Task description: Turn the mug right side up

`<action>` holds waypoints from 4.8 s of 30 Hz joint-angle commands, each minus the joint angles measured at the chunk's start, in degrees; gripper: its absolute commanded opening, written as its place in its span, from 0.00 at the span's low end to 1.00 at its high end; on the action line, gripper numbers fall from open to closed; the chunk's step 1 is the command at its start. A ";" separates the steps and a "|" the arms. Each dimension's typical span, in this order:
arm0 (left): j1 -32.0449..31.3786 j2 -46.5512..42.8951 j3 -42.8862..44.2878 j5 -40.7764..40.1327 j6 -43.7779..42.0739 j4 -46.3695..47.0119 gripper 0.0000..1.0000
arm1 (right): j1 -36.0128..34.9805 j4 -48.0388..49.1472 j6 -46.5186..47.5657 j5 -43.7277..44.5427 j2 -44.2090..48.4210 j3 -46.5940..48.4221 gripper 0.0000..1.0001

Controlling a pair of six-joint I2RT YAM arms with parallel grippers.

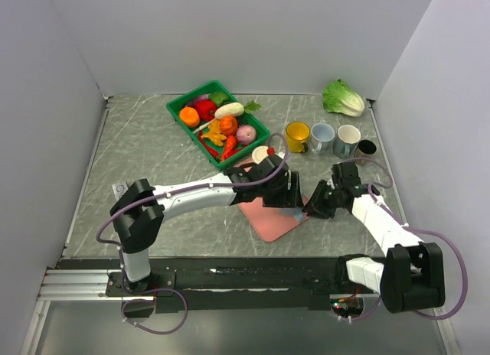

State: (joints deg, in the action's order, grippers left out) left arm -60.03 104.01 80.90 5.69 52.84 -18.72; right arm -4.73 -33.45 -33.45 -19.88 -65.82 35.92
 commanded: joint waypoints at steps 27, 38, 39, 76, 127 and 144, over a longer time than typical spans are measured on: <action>-9.23 17.27 23.14 -26.25 17.91 -22.14 0.69 | -3.88 -21.39 -11.02 32.09 24.69 7.23 0.67; -9.84 22.03 28.52 -32.41 23.98 -31.38 0.48 | -2.74 -21.83 -8.65 32.18 27.76 6.71 0.68; -9.84 21.94 28.17 -32.50 24.15 -31.81 0.46 | -2.74 -21.74 -8.39 32.18 27.94 6.71 0.68; -6.42 -10.13 7.52 -18.97 7.01 -15.04 0.01 | -1.51 -15.68 2.43 -1.02 24.16 17.78 0.70; 15.21 -23.41 -8.40 18.39 13.53 57.83 0.01 | -4.23 55.78 -54.08 -23.45 16.08 16.11 0.72; 12.39 -24.02 -9.00 15.31 6.57 55.55 0.01 | -6.34 53.49 -55.94 -17.48 16.34 13.21 0.09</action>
State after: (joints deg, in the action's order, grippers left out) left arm -46.72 81.82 70.02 19.22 62.61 32.91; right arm -10.66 17.58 -89.49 -40.29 -51.13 48.25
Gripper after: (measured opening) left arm 0.228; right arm 0.236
